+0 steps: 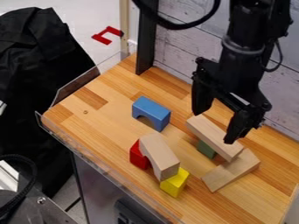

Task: Put the block on top of the other block

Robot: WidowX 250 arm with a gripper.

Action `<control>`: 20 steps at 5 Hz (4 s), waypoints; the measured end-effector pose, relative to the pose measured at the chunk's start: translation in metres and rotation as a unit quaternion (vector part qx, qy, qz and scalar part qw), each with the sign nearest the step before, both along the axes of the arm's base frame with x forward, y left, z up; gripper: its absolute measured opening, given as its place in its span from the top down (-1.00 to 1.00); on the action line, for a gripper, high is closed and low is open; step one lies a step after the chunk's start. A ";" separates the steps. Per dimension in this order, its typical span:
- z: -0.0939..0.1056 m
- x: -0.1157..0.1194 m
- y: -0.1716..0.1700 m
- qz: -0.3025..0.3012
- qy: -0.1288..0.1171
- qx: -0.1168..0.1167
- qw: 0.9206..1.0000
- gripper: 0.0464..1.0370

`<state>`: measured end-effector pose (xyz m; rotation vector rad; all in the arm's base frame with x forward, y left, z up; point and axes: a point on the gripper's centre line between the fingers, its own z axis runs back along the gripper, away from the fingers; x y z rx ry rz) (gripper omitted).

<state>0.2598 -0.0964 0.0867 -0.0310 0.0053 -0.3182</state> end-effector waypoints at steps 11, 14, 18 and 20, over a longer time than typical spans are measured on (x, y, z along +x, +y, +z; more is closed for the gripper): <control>-0.039 -0.033 0.042 0.632 -0.068 -0.060 0.770 -0.93; -0.042 -0.035 0.058 0.624 -0.049 -0.051 0.778 -0.93; -0.064 -0.036 0.054 0.638 -0.045 -0.070 0.766 -0.92; -0.075 -0.036 0.057 0.642 -0.035 -0.065 0.763 -0.82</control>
